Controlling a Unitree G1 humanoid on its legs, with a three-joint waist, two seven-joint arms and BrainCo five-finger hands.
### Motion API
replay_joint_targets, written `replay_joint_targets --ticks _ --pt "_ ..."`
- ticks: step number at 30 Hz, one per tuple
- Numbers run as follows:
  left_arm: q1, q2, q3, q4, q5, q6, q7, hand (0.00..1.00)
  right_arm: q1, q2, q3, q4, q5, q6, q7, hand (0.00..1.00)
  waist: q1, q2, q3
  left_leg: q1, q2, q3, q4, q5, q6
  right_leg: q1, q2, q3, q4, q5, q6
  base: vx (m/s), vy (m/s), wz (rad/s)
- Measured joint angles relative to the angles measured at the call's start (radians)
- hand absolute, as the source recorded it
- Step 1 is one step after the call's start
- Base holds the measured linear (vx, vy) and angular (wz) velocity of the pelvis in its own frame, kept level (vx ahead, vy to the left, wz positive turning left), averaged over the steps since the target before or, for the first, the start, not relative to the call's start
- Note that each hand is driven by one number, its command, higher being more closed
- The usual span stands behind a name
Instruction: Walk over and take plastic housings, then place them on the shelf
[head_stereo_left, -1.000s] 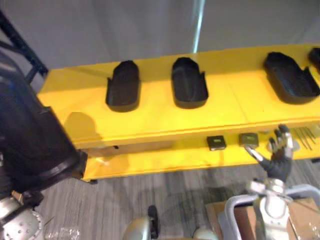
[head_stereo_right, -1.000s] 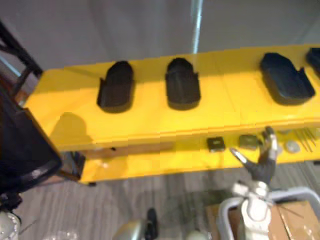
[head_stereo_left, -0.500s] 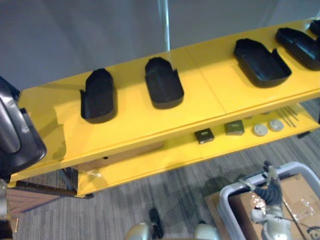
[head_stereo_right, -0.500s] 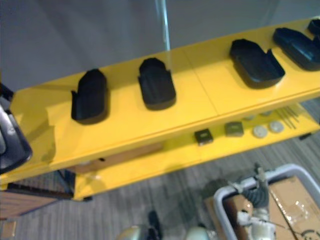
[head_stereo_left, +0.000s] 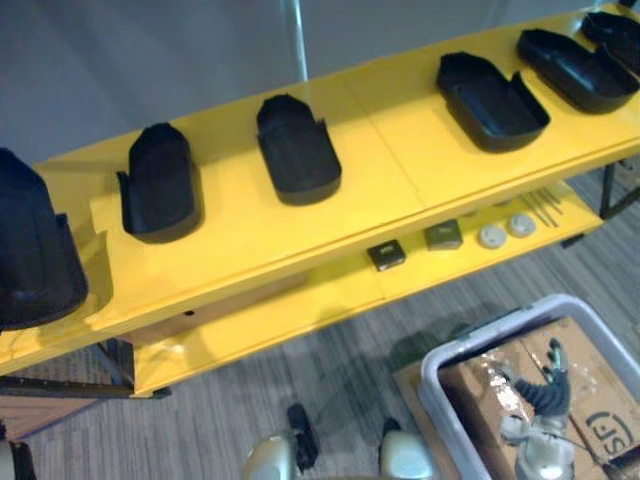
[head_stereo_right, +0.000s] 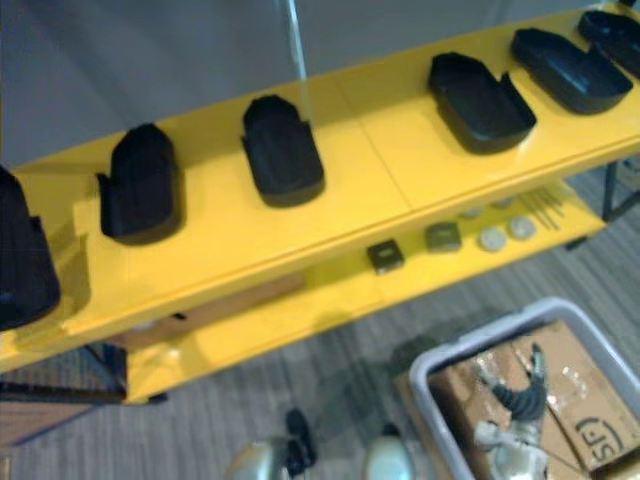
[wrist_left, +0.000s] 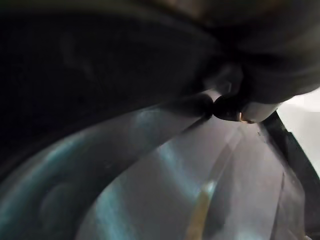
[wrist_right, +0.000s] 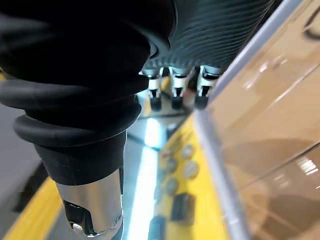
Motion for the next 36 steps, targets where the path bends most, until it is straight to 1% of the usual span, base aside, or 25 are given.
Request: replay_joint_targets --ticks 1,4,6,7,9,11,12,15,16,19,23,27,29,32,34,35,36 --pt "-0.001 0.015 0.000 0.009 0.001 0.013 -0.011 1.00 -0.002 0.001 0.000 0.012 0.000 0.000 -0.004 0.00 0.000 0.000 0.004 -0.014 0.006 -0.002 0.022 -0.011 0.000 -0.007 0.003 0.000 0.005 0.000 0.000 -0.04 0.008 0.01" --pt "-0.018 0.022 0.000 0.020 0.001 0.052 -0.017 1.00 -0.009 0.001 0.000 0.043 -0.001 0.002 -0.025 0.00 0.005 -0.001 0.028 -0.036 0.018 -0.007 0.060 -0.026 0.004 -0.014 0.008 -0.001 0.024 0.000 0.000 -0.01 0.005 0.01" --pt "-0.023 0.022 0.000 0.021 0.001 0.067 -0.021 1.00 -0.013 0.005 0.000 0.049 -0.001 0.003 -0.030 0.00 0.006 -0.001 0.034 -0.052 0.024 -0.012 0.079 -0.032 0.005 -0.021 0.012 -0.003 0.028 0.000 0.000 -0.05 0.010 0.03" --pt "-0.024 0.022 0.000 0.021 0.000 0.070 -0.021 1.00 -0.013 0.005 0.000 0.049 -0.001 0.003 -0.034 0.00 0.007 -0.002 0.038 -0.068 0.030 -0.014 0.095 -0.038 0.005 -0.033 0.016 -0.003 0.035 0.000 0.000 -0.06 0.013 -0.01" --pt "-0.040 0.022 0.001 0.021 -0.001 0.076 -0.020 1.00 -0.016 0.011 0.000 0.050 -0.001 0.004 -0.044 0.00 0.016 -0.009 0.069 -0.078 0.044 -0.016 0.123 -0.052 0.003 -0.036 0.023 -0.001 0.049 -0.003 -0.002 -0.06 0.008 -0.05" --pt "-0.059 0.022 0.001 0.021 -0.004 0.075 -0.017 1.00 -0.016 0.012 -0.001 0.052 -0.001 0.007 -0.046 0.00 0.025 -0.015 0.076 -0.095 0.049 -0.015 0.134 -0.058 0.000 -0.057 0.024 0.002 0.065 -0.007 -0.002 -0.06 0.006 -0.02" --pt "-0.064 0.022 0.002 0.021 -0.007 0.074 -0.015 0.00 -0.016 0.012 -0.001 0.052 0.000 0.007 -0.047 0.00 0.026 -0.017 0.077 -0.100 0.049 -0.015 0.136 -0.058 0.000 -0.064 0.024 0.001 0.069 -0.007 -0.002 -0.05 0.005 0.00" --pt "-0.074 0.021 0.001 0.022 -0.009 0.075 -0.001 0.00 -0.029 0.013 -0.001 0.053 0.001 0.008 -0.049 0.00 0.028 -0.023 0.106 -0.118 0.062 -0.018 0.168 -0.068 0.003 -0.074 0.026 0.002 0.086 -0.011 -0.003 -0.05 0.024 -0.02" --pt "-0.076 0.021 0.001 0.022 -0.010 0.074 0.012 0.00 -0.035 0.015 -0.001 0.053 0.004 0.008 -0.050 0.00 0.028 -0.030 0.115 -0.123 0.063 -0.017 0.171 -0.072 0.000 -0.081 0.026 0.004 0.095 -0.012 -0.003 -0.05 0.032 -0.03" --pt "-0.096 0.021 0.003 0.022 -0.010 0.073 0.046 0.00 -0.040 0.017 -0.013 0.052 0.018 0.008 -0.053 0.00 0.033 -0.041 0.134 -0.149 0.078 -0.017 0.201 -0.078 0.004 -0.104 0.035 0.010 0.110 -0.013 -0.004 -0.03 0.006 -0.05" --pt "-0.116 0.019 0.003 0.017 -0.017 0.074 0.105 0.00 -0.041 0.018 -0.020 0.051 0.018 0.008 -0.058 0.00 0.033 -0.043 0.139 -0.152 0.080 -0.016 0.210 -0.083 0.005 -0.107 0.035 0.015 0.116 -0.016 -0.001 -0.01 0.008 -0.03" --pt "-0.128 0.012 0.003 0.014 -0.021 0.081 0.178 0.00 -0.041 0.019 -0.027 0.051 0.018 0.008 -0.058 0.00 0.031 -0.043 0.141 -0.170 0.091 -0.015 0.242 -0.103 -0.001 -0.132 0.040 0.021 0.151 -0.033 -0.001 -0.01 0.001 -0.04" --pt "-0.145 0.008 0.003 0.014 -0.052 0.087 0.209 0.00 -0.041 0.019 -0.028 0.046 0.018 0.008 -0.058 0.00 0.031 -0.045 0.156 -0.170 0.093 -0.014 0.244 -0.103 -0.001 -0.134 0.041 0.023 0.158 -0.033 -0.001 0.00 0.000 0.00" --pt "-0.161 0.006 0.003 0.009 -0.101 0.092 0.303 0.00 -0.041 0.024 -0.028 0.045 0.018 0.008 -0.059 0.00 0.028 -0.055 0.177 -0.171 0.095 -0.015 0.253 -0.106 0.000 -0.137 0.041 0.023 0.168 -0.040 -0.002 0.00 0.000 0.00" --pt "-0.195 0.005 0.003 0.003 -0.142 0.090 0.381 0.00 -0.038 0.029 -0.028 0.045 0.018 0.008 -0.062 0.00 0.028 -0.060 0.180 -0.173 0.095 -0.016 0.253 -0.105 0.001 -0.138 0.041 0.022 0.169 -0.041 -0.002 0.00 0.000 0.00" --pt "-0.224 0.006 0.003 -0.009 -0.167 0.080 0.440 0.00 -0.038 0.033 -0.027 0.045 0.018 0.007 -0.065 0.00 0.031 -0.060 0.180 -0.174 0.095 -0.016 0.254 -0.105 0.002 -0.138 0.041 0.022 0.168 -0.041 -0.002 0.00 0.000 0.00" --pt "-0.250 0.007 0.003 -0.029 -0.174 0.059 0.505 0.00 -0.038 0.040 -0.027 0.044 0.017 0.000 -0.065 0.00 0.033 -0.060 0.180 -0.174 0.093 -0.016 0.253 -0.105 0.002 -0.138 0.039 0.022 0.168 -0.042 -0.001 0.00 0.000 0.00"
